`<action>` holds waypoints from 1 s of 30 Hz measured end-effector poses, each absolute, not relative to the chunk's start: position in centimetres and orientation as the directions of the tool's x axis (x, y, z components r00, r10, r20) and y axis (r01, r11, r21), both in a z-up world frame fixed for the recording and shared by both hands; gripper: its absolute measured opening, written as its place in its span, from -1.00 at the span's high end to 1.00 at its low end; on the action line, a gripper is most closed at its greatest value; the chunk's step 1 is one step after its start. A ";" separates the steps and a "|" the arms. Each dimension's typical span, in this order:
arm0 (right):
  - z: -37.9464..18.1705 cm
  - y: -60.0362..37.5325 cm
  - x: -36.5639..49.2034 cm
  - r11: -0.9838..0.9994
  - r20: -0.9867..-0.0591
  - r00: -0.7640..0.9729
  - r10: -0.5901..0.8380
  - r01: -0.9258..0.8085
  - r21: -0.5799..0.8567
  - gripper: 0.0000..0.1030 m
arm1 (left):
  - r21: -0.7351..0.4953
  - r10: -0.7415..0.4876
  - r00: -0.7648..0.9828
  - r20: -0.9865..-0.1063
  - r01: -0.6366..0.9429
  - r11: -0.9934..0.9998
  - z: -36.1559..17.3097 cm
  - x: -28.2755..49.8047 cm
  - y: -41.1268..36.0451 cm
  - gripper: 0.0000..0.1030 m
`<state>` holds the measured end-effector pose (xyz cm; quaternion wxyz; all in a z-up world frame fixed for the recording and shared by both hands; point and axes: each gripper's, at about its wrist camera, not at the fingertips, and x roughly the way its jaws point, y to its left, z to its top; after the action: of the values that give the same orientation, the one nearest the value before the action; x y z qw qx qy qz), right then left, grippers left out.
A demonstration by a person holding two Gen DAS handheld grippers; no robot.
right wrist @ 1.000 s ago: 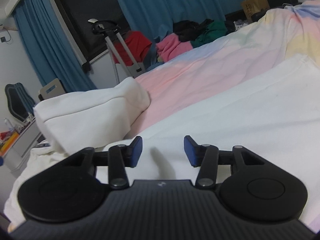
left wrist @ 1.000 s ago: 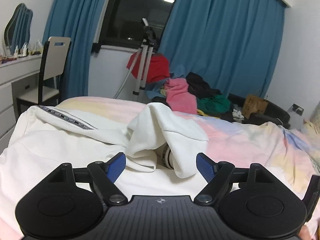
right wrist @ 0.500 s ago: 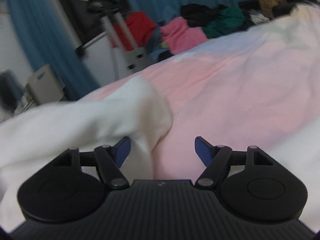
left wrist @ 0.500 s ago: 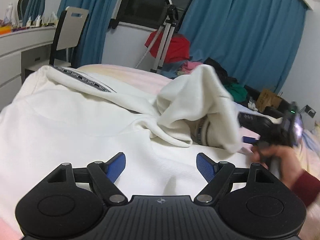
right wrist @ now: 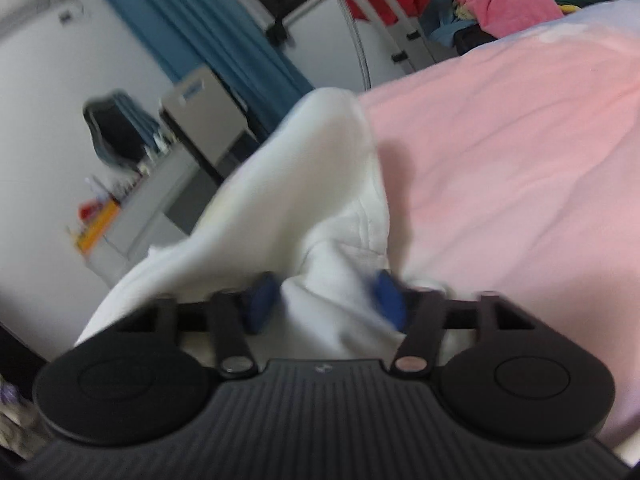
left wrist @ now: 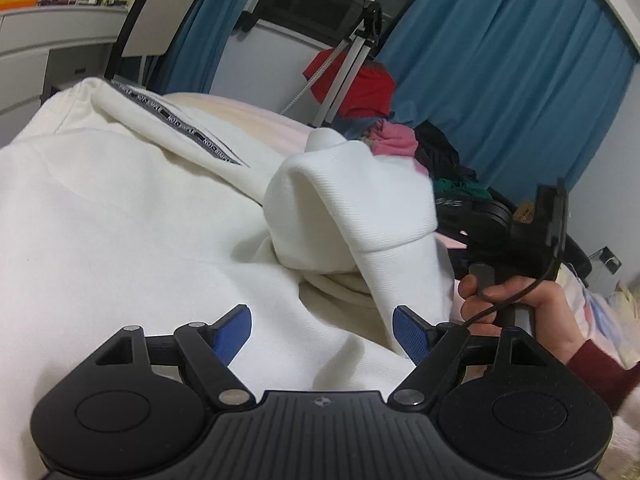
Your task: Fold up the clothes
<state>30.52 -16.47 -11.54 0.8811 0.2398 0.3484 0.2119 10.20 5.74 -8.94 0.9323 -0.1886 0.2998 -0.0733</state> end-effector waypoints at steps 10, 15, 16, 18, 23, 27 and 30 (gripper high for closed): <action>-2.7 -21.7 23.1 0.949 -0.470 0.878 0.092 0.066 0.309 0.65 | -0.346 -0.216 0.833 -0.509 0.032 0.938 -8.2 9.1 4.8 -0.54; 0.5 -28.6 21.6 0.943 -0.433 0.863 -0.259 0.324 0.081 0.65 | -0.332 -0.217 0.839 -0.500 0.046 0.942 -8.2 9.1 4.0 -0.54; 0.4 -30.0 21.7 0.924 -0.432 0.847 -0.310 0.375 0.072 0.62 | -0.328 -0.218 0.837 -0.502 0.049 0.943 -8.3 9.2 3.9 -0.54; -0.2 -32.7 21.8 0.891 -0.418 0.826 -0.379 0.448 0.075 0.58 | -0.321 -0.219 0.834 -0.507 0.053 0.946 -8.5 9.3 3.8 -0.54; -3.1 -38.6 20.0 0.805 -0.431 0.809 -0.400 0.535 0.257 -0.26 | -0.297 -0.222 0.828 -0.515 0.070 0.952 -8.8 9.1 3.2 -0.54; -7.2 -42.2 17.3 0.708 -0.495 0.841 -0.216 0.484 0.514 -0.29 | -0.300 -0.229 0.815 -0.532 0.071 0.951 -9.5 9.4 2.9 -0.54; -10.7 -43.7 15.4 0.593 -0.508 0.860 -0.053 0.436 0.677 -0.29 | -0.300 -0.231 0.803 -0.550 0.068 0.951 -10.1 9.5 2.8 -0.54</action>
<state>15.40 -43.68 -10.69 0.8639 0.4285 0.2235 -0.1418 9.54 2.79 -10.06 0.9399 -0.1339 0.3039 -0.0797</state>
